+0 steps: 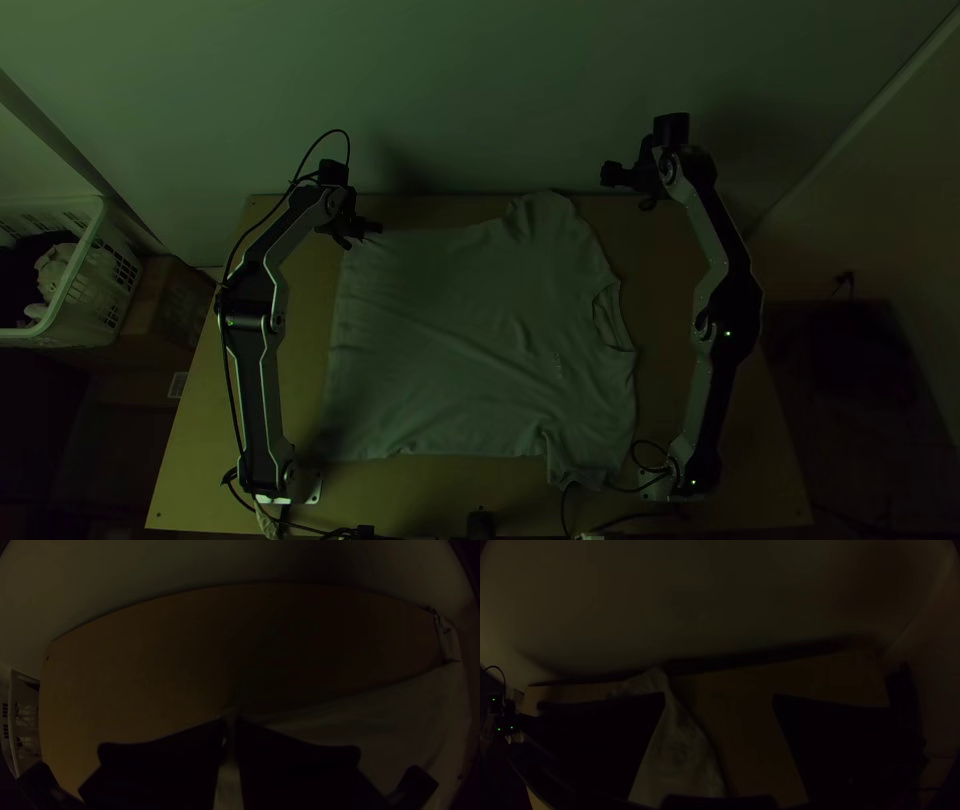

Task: Fold the t-shirt

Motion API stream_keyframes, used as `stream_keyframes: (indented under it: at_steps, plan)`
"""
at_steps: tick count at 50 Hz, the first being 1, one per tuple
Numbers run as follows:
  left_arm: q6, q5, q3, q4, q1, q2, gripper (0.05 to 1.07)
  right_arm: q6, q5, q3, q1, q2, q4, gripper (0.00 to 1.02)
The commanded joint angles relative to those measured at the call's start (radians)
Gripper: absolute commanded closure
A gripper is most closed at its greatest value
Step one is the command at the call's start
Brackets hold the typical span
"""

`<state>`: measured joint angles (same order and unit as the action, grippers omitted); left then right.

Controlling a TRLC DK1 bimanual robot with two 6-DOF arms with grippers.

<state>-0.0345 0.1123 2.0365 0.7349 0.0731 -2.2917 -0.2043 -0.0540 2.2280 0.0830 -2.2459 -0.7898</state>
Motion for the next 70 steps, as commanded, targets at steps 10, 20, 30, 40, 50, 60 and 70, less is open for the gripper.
stream_keyframes:
  at_steps: [10, 20, 30, 40, 50, 60, 70]
  plan:
    - [0.018, -0.005, -0.038, 0.023, -0.015, -0.029, 1.05, -0.021, -0.003, 0.036, 0.017, -0.081, -0.054, 0.07]
    - [0.021, -0.003, -0.038, 0.023, -0.006, -0.017, 1.05, -0.021, -0.003, 0.039, 0.046, -0.127, -0.066, 0.10]
    - [0.033, -0.005, -0.036, 0.021, -0.002, -0.011, 1.05, -0.029, -0.003, 0.048, 0.073, -0.185, -0.063, 0.16]
    - [0.041, -0.010, -0.039, 0.024, -0.002, 0.000, 1.05, -0.050, -0.003, 0.051, 0.089, -0.230, -0.054, 0.16]
    - [0.041, -0.010, -0.038, 0.024, -0.002, 0.006, 1.05, -0.052, -0.003, 0.067, 0.097, -0.258, -0.043, 0.38]
    - [0.044, -0.010, -0.036, 0.027, -0.004, 0.009, 1.05, -0.047, -0.003, 0.068, 0.101, -0.285, -0.032, 0.55]
    - [0.045, -0.010, -0.038, 0.029, -0.012, 0.014, 1.05, -0.044, -0.003, 0.068, 0.106, -0.290, -0.031, 0.91]
